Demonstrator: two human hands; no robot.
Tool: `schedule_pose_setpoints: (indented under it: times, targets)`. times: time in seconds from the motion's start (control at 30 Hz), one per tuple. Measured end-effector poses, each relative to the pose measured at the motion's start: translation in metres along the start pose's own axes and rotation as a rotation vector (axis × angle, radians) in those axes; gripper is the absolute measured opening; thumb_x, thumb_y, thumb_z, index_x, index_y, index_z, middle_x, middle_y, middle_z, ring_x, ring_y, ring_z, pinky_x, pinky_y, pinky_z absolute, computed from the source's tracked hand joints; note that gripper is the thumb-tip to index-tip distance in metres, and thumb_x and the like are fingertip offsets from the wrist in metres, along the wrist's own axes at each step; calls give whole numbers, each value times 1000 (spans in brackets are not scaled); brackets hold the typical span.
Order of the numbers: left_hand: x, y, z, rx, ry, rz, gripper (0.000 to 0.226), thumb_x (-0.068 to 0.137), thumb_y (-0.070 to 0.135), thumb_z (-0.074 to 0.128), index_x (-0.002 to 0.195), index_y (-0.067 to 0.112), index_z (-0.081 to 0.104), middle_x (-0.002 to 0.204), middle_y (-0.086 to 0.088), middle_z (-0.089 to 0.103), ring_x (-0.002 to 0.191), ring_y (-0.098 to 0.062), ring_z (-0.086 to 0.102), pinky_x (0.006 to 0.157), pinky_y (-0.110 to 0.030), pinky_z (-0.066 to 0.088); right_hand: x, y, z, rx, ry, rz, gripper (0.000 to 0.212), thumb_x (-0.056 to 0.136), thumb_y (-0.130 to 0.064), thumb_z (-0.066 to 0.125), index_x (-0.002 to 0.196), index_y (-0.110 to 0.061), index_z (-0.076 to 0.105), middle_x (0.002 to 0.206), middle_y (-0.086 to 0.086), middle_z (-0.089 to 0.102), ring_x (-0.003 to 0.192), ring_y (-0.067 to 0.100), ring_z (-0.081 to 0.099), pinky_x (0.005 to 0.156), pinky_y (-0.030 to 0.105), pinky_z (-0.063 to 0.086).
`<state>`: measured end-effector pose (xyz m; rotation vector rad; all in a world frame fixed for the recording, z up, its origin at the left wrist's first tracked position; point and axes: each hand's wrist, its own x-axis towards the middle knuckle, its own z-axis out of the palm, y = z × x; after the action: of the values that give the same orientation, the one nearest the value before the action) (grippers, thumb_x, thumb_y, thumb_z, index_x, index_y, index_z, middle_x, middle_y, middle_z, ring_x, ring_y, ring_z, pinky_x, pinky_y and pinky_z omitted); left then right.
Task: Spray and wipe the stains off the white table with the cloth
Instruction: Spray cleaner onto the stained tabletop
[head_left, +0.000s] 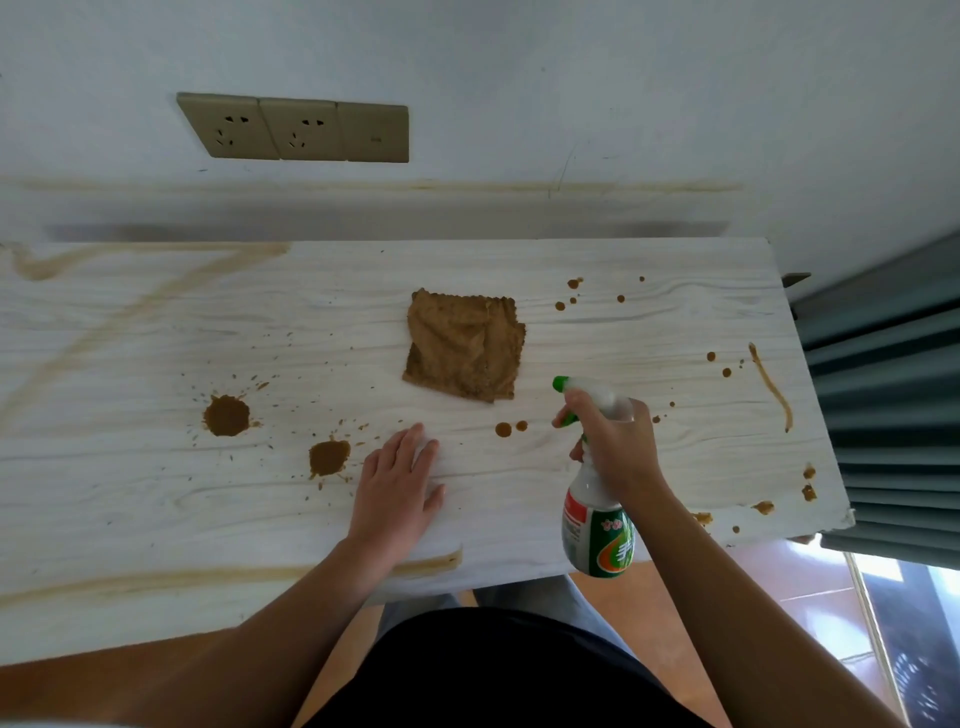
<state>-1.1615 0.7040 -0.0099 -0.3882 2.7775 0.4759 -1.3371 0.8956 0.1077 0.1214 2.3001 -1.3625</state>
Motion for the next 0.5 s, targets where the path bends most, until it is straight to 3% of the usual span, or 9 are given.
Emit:
schedule_pose_setpoints:
  times: [0.23,0.5]
  targets:
    - [0,-1,2,-1,95,28,59,90,43,67,139,13,56,154,-12,46,142,-32,44,111,-47,44,17,-32,30,-82,-9,-93,40,75,-54,68,66,-15,69,61,7,68,48,16,62,52,33,57]
    - [1,-1,5,-7,145,39,58,87,41,71,135,12,58,151,-14,49,139,-33,47,108,-47,47,27,-45,37,-103,-24,-167,42,78,-53,66,73,-12,72,68,10,71,46,15,64,50,29,56]
